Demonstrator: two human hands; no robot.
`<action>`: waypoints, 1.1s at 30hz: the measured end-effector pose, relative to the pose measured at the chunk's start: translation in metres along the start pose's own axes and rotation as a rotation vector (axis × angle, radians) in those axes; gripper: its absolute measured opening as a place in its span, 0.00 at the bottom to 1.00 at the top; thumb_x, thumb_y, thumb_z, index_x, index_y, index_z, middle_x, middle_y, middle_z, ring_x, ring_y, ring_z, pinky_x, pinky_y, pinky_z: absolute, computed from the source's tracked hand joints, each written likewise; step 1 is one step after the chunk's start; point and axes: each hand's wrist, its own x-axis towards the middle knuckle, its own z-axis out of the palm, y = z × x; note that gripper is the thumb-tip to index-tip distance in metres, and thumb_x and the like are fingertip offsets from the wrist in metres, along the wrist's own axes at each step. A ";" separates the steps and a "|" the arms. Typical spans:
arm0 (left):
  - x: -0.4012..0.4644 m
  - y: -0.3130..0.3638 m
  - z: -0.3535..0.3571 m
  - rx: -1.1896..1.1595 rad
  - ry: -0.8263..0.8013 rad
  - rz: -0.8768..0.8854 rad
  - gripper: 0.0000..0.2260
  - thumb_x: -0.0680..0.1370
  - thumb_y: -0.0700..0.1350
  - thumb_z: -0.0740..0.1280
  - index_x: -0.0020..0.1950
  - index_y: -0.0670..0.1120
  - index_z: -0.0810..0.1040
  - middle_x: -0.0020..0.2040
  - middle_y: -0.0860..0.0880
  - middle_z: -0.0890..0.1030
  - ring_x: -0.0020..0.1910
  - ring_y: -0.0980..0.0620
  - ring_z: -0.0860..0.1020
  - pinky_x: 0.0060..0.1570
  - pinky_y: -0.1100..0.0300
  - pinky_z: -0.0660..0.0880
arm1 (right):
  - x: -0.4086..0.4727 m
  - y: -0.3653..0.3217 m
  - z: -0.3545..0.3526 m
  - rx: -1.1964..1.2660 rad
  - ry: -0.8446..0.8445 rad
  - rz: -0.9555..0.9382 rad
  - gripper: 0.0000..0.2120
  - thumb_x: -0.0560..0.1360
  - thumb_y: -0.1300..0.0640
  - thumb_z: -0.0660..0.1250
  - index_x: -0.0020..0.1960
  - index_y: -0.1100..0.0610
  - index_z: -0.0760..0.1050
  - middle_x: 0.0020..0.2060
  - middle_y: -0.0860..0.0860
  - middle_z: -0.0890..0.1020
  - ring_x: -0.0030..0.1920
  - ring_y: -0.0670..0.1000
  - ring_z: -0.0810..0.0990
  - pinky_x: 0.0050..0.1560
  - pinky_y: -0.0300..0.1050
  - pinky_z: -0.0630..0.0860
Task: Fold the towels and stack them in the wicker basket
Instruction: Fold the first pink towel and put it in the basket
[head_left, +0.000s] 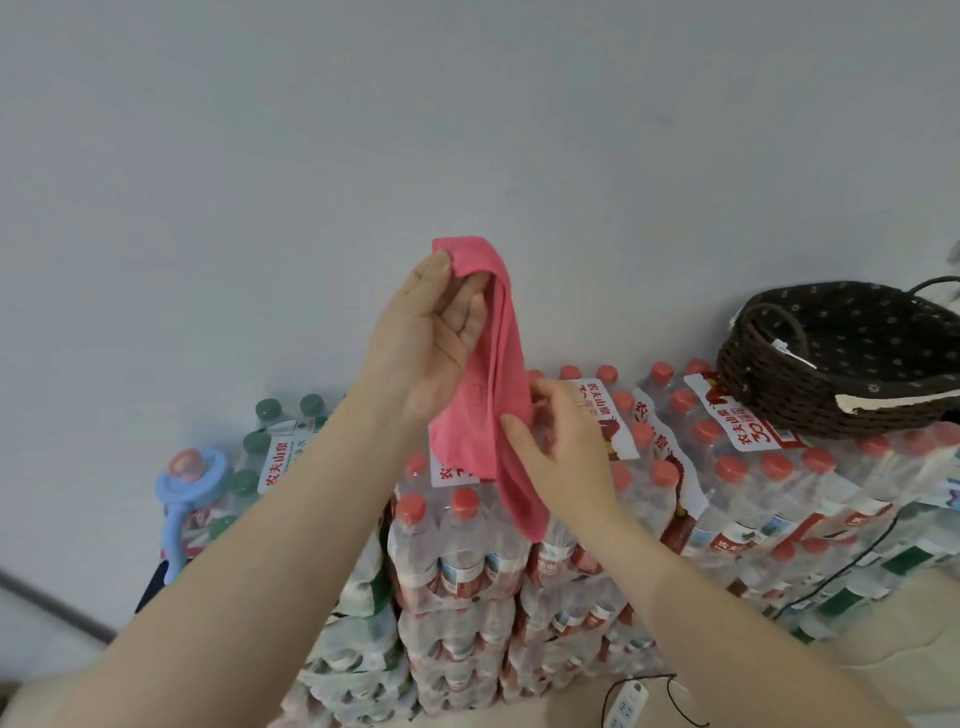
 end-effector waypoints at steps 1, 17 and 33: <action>-0.003 0.005 -0.001 -0.013 0.004 0.007 0.08 0.79 0.41 0.59 0.43 0.44 0.75 0.31 0.52 0.83 0.31 0.59 0.82 0.32 0.69 0.77 | -0.002 -0.004 0.002 -0.029 -0.005 -0.006 0.19 0.72 0.47 0.65 0.59 0.55 0.71 0.48 0.45 0.73 0.43 0.38 0.72 0.43 0.29 0.68; -0.067 0.044 -0.044 -0.040 -0.124 0.035 0.08 0.80 0.46 0.55 0.48 0.48 0.73 0.36 0.55 0.84 0.43 0.56 0.83 0.53 0.48 0.75 | -0.026 -0.102 0.057 -0.114 0.328 -0.210 0.12 0.72 0.53 0.60 0.52 0.59 0.72 0.51 0.54 0.75 0.48 0.54 0.76 0.50 0.49 0.73; -0.066 0.079 -0.077 -0.102 0.195 0.195 0.06 0.80 0.44 0.59 0.45 0.47 0.74 0.31 0.55 0.83 0.37 0.57 0.83 0.45 0.57 0.80 | -0.031 -0.048 0.020 -0.440 0.143 0.038 0.09 0.78 0.62 0.58 0.58 0.59 0.70 0.51 0.55 0.79 0.47 0.57 0.79 0.41 0.49 0.72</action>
